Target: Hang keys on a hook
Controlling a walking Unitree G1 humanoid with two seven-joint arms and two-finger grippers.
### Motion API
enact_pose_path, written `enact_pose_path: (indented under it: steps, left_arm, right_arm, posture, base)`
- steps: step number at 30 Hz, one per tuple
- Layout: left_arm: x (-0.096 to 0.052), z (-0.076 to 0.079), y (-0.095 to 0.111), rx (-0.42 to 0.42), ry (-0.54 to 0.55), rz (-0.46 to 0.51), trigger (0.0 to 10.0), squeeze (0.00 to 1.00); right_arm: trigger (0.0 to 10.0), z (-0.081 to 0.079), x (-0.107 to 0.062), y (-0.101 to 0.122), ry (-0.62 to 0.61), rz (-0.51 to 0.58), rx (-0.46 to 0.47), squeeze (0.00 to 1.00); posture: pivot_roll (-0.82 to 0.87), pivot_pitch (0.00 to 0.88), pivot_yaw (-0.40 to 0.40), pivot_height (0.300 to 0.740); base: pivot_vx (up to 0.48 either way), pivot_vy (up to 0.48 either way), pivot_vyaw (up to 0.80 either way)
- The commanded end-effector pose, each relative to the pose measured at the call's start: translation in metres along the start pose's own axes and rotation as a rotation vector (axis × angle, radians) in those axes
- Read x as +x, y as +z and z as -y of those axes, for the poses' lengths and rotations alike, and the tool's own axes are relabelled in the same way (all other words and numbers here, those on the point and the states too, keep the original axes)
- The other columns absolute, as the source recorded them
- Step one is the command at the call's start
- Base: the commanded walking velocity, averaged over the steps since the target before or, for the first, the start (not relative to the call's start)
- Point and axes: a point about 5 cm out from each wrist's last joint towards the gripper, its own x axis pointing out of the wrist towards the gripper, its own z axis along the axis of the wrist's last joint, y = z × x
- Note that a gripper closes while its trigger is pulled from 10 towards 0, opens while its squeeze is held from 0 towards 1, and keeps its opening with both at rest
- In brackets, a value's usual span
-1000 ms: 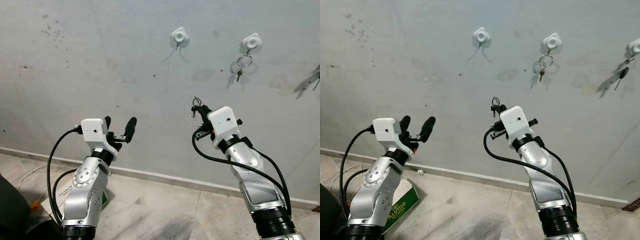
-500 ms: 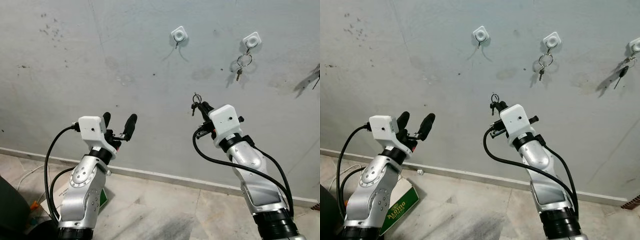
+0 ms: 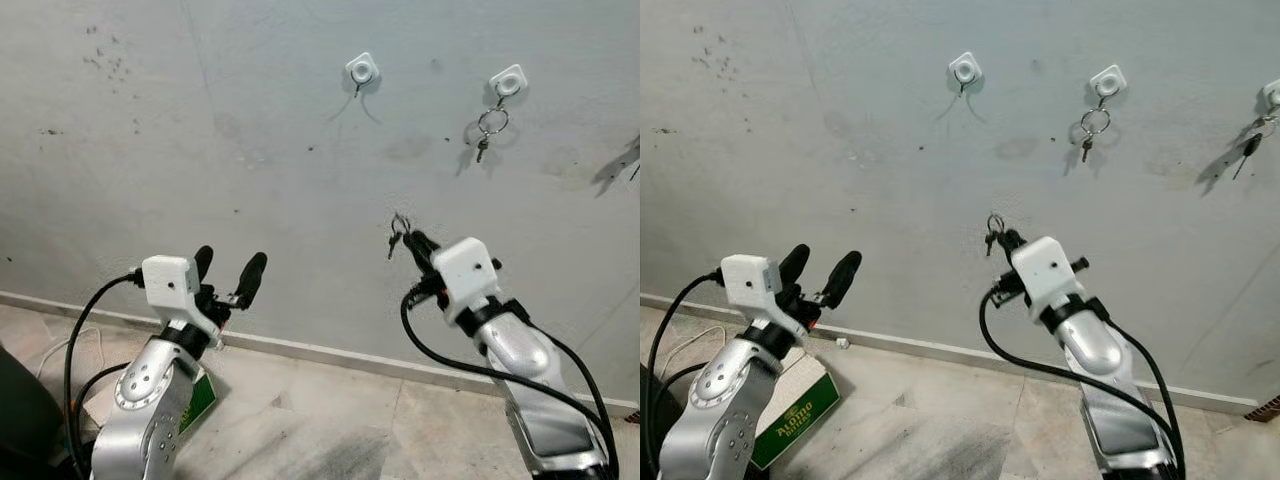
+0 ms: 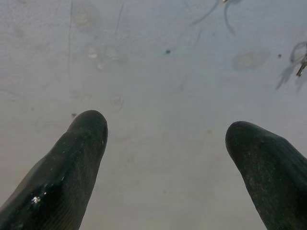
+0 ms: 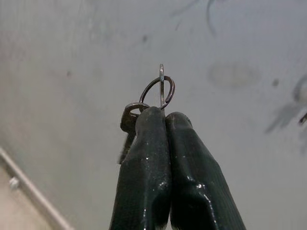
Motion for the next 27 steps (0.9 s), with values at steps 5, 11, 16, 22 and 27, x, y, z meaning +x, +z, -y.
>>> enact_pose_path:
  steps: [5, 11, 16, 22, 27]
  left_arm:
    - [-0.0038, -0.0028, 0.0043, 0.017, 0.001, -0.004, 10.0, 0.00]
    - [-0.0034, -0.0023, 0.0050, 0.019, -0.003, -0.007, 10.0, 0.00]
    - [-0.0031, -0.0014, 0.0051, 0.018, -0.006, -0.008, 10.0, 0.00]
    - [-0.0032, -0.0008, 0.0042, 0.018, -0.009, -0.013, 10.0, 0.00]
    - [-0.0023, -0.0006, 0.0038, 0.019, -0.013, -0.014, 10.0, 0.00]
  right_arm:
    - [10.0, 0.0023, -0.0018, 0.0092, -0.006, 0.023, -0.004, 0.00]
    - [10.0, 0.0030, -0.0011, 0.0097, -0.007, 0.017, -0.004, 0.00]
    - [10.0, 0.0038, -0.0034, 0.0062, -0.001, 0.002, -0.014, 0.00]
    - [10.0, 0.0041, -0.0041, 0.0056, -0.001, -0.002, -0.013, 0.00]
    - [10.0, 0.0039, -0.0037, 0.0054, -0.003, -0.002, -0.015, 0.00]
  posture:
    - [0.03, 0.000, 0.050, 0.740]
    - [0.03, 0.000, 0.050, 0.740]
    - [0.03, 0.000, 0.047, 0.740]
    - [0.03, 0.000, 0.047, 0.740]
    - [0.03, 0.000, 0.049, 0.740]
  base:
    - [0.279, 0.102, 0.00]
    - [0.295, 0.287, 0.00]
    - [0.307, 0.306, 0.00]
    - [0.313, 0.307, 0.00]
    - [0.311, 0.309, 0.00]
